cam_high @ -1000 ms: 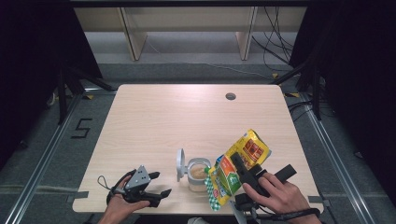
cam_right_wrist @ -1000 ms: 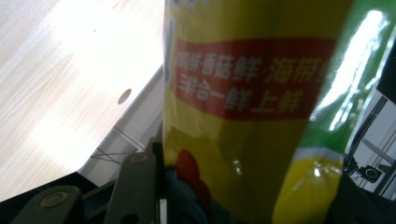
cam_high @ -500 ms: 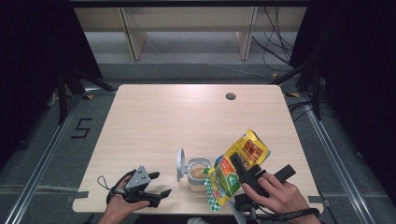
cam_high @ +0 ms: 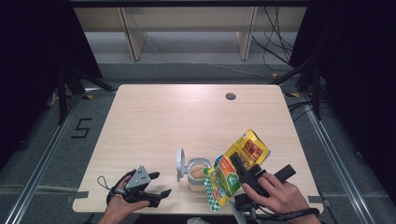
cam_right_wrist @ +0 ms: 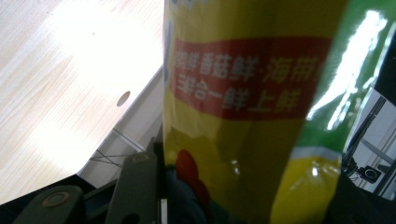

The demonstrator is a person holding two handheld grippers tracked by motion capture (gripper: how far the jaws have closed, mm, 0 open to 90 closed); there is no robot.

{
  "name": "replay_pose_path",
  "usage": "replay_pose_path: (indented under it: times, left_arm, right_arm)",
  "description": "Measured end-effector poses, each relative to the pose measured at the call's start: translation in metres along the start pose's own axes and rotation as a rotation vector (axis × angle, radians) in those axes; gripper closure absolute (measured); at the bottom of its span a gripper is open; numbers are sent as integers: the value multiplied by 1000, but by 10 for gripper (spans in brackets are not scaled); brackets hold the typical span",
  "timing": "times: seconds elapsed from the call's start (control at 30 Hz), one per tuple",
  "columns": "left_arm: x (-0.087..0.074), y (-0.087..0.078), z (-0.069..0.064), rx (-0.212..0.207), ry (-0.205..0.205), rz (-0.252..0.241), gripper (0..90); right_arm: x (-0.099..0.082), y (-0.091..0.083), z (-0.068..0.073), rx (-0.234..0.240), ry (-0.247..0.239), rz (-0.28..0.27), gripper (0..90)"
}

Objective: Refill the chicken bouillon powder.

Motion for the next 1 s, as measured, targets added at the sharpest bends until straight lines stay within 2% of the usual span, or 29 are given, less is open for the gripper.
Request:
replay_pose_path:
  times: [0.03,0.13,0.2,0.23,0.3,0.33,0.37,0.43,0.5,0.53,0.57,0.6,0.67,0.73,0.8,0.83,0.87,0.93,0.97,1.0]
  left_arm:
    - [0,0,0,0,0,0,235]
    - [0,0,0,4,1,-1,235]
    - [0,0,0,4,1,-1,235]
    - [0,0,0,4,2,-1,234]
    - [0,0,0,4,3,-2,235]
    - [0,0,0,2,6,-2,235]
    - [0,0,0,3,5,-2,235]
    - [0,0,0,1,3,-2,235]
    - [0,0,0,2,5,-2,235]
    - [0,0,-2,-2,-12,-18,235]
    - [0,0,-2,0,-13,-17,235]
    - [0,0,-1,-2,-5,-16,234]
    - [0,0,0,3,5,-3,235]
    - [0,0,0,3,5,-3,235]
    - [0,0,0,4,2,-2,235]
    - [0,0,-2,1,-15,-16,235]
    - [1,0,-1,-2,-7,-17,235]
    - [1,0,0,-8,14,-18,234]
    - [0,0,-1,5,-6,-11,235]
    - [0,0,0,3,-2,-10,235]
  right_arm:
    - [0,1,2,-10,26,-7,588]
    - [0,1,2,-10,29,-8,588]
    - [0,1,2,2,29,-7,589]
    - [-1,0,1,4,1,1,589]
    - [-1,0,1,4,1,2,588]
    - [0,1,3,-9,27,-4,589]
    - [-1,0,1,0,7,2,589]
    - [-1,0,1,1,0,3,589]
    - [-1,1,1,18,4,-1,589]
    - [0,1,3,1,30,-8,589]
    - [-1,0,1,12,7,-2,589]
    - [0,1,3,0,30,-8,589]
    - [-1,0,1,2,2,-1,589]
    - [-1,0,0,1,-4,2,590]
    - [-1,0,1,-6,13,-2,589]
    - [-1,0,1,-7,12,-2,590]
    - [-1,0,0,0,-5,3,590]
    - [-1,0,1,-8,13,-3,590]
    - [-1,0,0,0,-5,2,590]
    - [-1,0,1,3,0,0,590]
Point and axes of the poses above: each handheld gripper's, and its own axes: y roughly forward along the jaws, x roughly out of its top, z roughly to its left, the point moved 2 cm from there along y, roughly forward along the jaws, and after that the axes turned 12 degrees about -z, right-handed, at the moved point
